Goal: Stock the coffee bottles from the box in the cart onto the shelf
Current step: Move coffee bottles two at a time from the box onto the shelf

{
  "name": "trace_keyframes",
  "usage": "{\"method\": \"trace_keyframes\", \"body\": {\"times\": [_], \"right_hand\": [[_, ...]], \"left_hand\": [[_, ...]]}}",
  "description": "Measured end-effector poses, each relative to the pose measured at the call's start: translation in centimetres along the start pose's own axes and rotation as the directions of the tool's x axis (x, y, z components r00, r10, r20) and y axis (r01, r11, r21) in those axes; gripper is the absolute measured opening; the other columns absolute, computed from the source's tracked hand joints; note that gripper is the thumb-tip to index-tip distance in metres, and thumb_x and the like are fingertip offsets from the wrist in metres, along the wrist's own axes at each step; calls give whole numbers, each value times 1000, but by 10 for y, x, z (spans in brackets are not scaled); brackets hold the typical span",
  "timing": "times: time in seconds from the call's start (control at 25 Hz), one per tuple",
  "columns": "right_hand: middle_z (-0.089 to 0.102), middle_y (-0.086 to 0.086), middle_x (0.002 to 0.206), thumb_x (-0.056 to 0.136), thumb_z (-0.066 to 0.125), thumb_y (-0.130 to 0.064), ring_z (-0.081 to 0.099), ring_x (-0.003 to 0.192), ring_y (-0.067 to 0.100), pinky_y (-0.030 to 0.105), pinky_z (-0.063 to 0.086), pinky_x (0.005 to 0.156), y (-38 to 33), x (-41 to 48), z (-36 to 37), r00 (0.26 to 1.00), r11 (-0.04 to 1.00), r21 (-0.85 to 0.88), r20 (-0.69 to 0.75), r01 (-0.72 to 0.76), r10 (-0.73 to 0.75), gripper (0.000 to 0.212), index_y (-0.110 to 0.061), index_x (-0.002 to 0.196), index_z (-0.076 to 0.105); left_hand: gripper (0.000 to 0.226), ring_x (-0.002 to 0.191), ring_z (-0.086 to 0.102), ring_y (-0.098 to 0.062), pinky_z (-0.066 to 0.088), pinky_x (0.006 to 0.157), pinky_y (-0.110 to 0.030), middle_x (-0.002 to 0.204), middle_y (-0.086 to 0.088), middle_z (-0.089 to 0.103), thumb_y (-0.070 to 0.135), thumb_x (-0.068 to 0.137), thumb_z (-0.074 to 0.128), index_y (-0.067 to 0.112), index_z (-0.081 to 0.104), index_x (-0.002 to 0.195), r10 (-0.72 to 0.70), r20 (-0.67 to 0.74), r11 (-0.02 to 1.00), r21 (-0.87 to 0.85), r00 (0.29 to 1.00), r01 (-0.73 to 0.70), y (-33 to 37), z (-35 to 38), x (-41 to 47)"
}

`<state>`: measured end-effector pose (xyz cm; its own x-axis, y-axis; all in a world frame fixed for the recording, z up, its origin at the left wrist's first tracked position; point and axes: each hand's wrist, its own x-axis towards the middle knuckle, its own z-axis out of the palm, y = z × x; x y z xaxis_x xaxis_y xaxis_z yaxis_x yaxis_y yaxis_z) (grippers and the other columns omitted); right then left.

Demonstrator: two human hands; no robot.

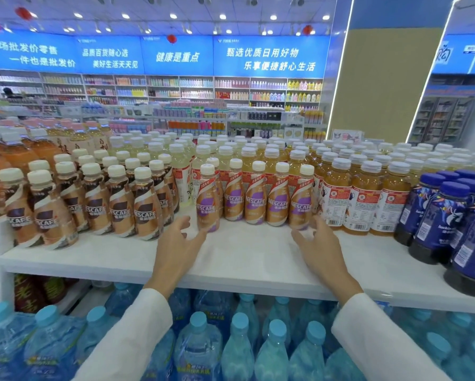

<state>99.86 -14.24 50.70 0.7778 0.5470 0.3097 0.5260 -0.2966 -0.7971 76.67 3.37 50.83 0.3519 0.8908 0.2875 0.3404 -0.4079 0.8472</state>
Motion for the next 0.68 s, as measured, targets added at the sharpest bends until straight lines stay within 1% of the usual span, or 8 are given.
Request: {"method": "trace_keyframes", "body": {"times": [0.08, 0.16, 0.32, 0.44, 0.52, 0.56, 0.64, 0.68], "right_hand": [[57, -4, 138, 96, 63, -39, 54, 122, 16, 34, 44, 103, -4, -27, -8, 1000, 1000, -16, 9, 9, -9, 49, -24, 140, 48], [58, -10, 136, 96, 60, -43, 54, 119, 10, 34, 46, 104, -5, -58, -14, 999, 998, 21, 2, 53, -54, 44, -28, 137, 52], [58, -28, 123, 94, 61, -45, 55, 113, 1, 24, 41, 93, -9, -127, -20, 992, 974, 201, 45, 105, -116, 28, -41, 122, 59], [65, -29, 116, 89, 69, -41, 60, 106, -3, 18, 43, 89, -9, -168, -4, 985, 941, 316, 79, 119, -152, 23, -43, 111, 65], [70, -24, 112, 85, 77, -41, 64, 100, -2, 14, 45, 87, -3, -193, 20, 981, 905, 399, 54, 148, -185, 22, -38, 106, 70], [71, -23, 110, 83, 77, -41, 65, 98, 0, 13, 46, 88, 0, -205, 34, 978, 906, 391, 61, 162, -201, 21, -37, 103, 72], [71, -23, 107, 82, 78, -29, 67, 95, 0, 12, 49, 87, 17, -230, 66, 961, 909, 375, 129, 180, -243, 23, -42, 100, 71], [72, -22, 110, 85, 78, -23, 66, 96, -3, 13, 49, 88, 26, -244, 95, 940, 908, 361, 177, 213, -291, 29, -46, 102, 70]], "left_hand": [[50, 117, 61, -20, 50, 101, -37, 139, 0, 61, 39, 91, 69, 20, 57, 136, 12, -32, 1000, 12, 999, -12, -4, -10, -22], [40, 115, 62, -16, 50, 100, -36, 129, 3, 66, 39, 93, 66, 23, 64, 129, 10, -88, 999, -39, 996, -14, -8, -21, -51], [24, 107, 62, 1, 49, 85, -14, 112, 16, 69, 35, 95, 64, 30, 69, 118, -33, -223, 987, -160, 974, -3, -18, -45, -122], [17, 105, 62, 7, 49, 79, -6, 105, 23, 71, 30, 95, 64, 32, 71, 110, -110, -298, 974, -225, 948, 43, -41, -60, -174], [17, 103, 63, 5, 50, 78, -7, 107, 23, 71, 27, 94, 64, 31, 72, 109, -198, -362, 961, -256, 911, 107, -65, -69, -208], [17, 100, 64, 4, 50, 77, -7, 106, 18, 72, 24, 93, 65, 30, 73, 107, -241, -407, 952, -275, 881, 133, -78, -74, -223], [18, 93, 67, 1, 50, 72, -5, 100, 10, 75, 13, 91, 69, 25, 75, 102, -340, -490, 930, -302, 802, 210, -109, -83, -258], [18, 89, 67, 0, 50, 68, -5, 96, 11, 75, 9, 90, 70, 24, 76, 100, -392, -519, 915, -310, 760, 259, -123, -87, -275]]}}
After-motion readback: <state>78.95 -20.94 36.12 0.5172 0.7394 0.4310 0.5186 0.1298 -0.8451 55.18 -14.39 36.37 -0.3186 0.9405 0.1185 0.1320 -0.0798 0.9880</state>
